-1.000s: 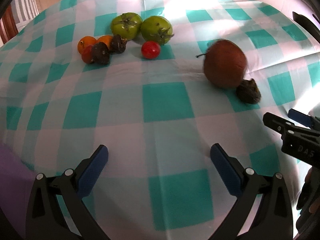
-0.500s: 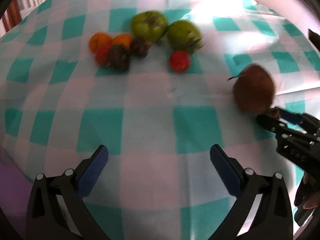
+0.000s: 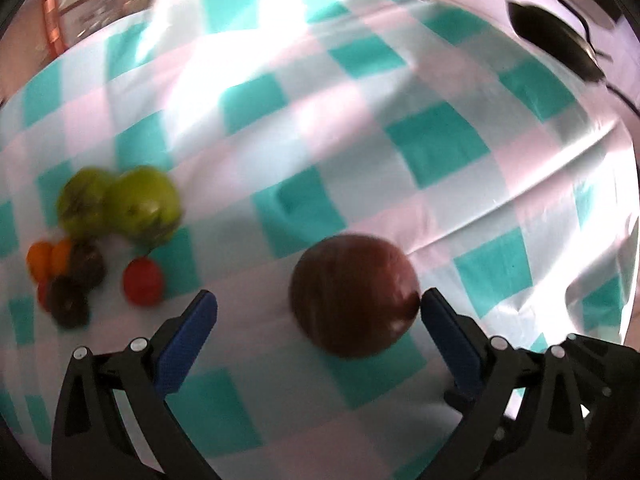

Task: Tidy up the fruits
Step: 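Grasp the pomegranate with the left tool while the right tool grasps the dark dried fruit, then carry both fruits into the white box and open both tools to release them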

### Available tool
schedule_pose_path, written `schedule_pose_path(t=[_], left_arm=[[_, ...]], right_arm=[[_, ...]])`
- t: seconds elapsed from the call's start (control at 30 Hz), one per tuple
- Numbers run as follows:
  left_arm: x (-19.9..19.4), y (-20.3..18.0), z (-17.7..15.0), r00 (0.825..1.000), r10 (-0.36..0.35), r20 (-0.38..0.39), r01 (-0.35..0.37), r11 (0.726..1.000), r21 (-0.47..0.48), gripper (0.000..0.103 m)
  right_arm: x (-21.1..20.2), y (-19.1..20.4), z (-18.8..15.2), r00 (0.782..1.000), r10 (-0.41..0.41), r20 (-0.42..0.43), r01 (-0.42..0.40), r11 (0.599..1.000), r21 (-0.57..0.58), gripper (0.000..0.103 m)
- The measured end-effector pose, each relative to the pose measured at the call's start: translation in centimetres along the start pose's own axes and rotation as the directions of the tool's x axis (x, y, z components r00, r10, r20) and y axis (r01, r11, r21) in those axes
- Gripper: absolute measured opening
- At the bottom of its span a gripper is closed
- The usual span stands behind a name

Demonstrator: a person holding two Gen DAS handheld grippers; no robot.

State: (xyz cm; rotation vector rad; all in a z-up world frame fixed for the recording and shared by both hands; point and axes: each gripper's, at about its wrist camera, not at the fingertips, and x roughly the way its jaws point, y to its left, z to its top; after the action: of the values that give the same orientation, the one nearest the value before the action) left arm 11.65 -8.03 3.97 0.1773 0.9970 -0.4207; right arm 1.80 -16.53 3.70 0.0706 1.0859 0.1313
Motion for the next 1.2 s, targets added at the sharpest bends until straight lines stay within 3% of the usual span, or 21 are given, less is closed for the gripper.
schedule_pose_path(t=[0.2,0.33,0.53,0.7,0.8,0.83,0.87,1.0,1.2], left_arm=[[2.1,-1.5,0.3,0.998,-0.02,-0.062,0.019,1.0,-0.008,0.101],[3.5,-2.5,0.1,0.993,-0.04,-0.107,0.033,0.997,-0.066,0.09],[2.2,-4.2,-1.1,0.997,0.011,-0.077,-0.014,0.999,-0.036,0.089],[3.4,-1.8,1.9,0.997,-0.028,-0.079,0.018,0.991,-0.133,0.09],[3.7,-2.0,2.5,0.997,-0.003,-0.077,-0.005,0.995,-0.103,0.088],[3.4,-2.8,2.6,0.997,0.012,-0.07,-0.018,0.996,-0.082,0.084],[3.2,-3.3,2.8,0.998,0.002,-0.056,-0.006,0.998,-0.063,0.066],[2.7,-3.3,3.0,0.998,-0.011,-0.067,0.002,0.991,-0.136,0.066],[-1.5,-2.6,-0.7,0.996,-0.006,-0.094,-0.015,0.976,-0.218,0.066]], right_arm=[[-0.6,-0.8,-1.2,1.0,0.001,0.01,-0.002,0.999,0.036,0.041],[-1.2,-1.6,-1.8,1.0,0.0,0.002,0.0,0.997,0.076,0.041],[-2.0,-2.6,-3.0,1.0,-0.011,-0.011,0.012,0.995,0.101,0.041],[-2.2,-2.9,-3.6,1.0,-0.015,0.003,0.014,0.994,0.112,0.041],[-2.4,-2.9,-3.8,1.0,-0.01,0.012,0.008,0.992,0.125,0.041],[-2.1,-2.8,-3.4,1.0,-0.009,0.011,0.007,0.991,0.132,0.041],[-2.2,-2.9,-3.5,1.0,-0.008,0.01,0.006,0.99,0.139,0.041],[-2.8,-3.3,-3.7,1.0,0.001,0.004,-0.001,0.987,0.159,0.041],[-3.6,-3.1,-3.9,0.999,0.018,-0.028,-0.014,0.99,0.138,0.041]])
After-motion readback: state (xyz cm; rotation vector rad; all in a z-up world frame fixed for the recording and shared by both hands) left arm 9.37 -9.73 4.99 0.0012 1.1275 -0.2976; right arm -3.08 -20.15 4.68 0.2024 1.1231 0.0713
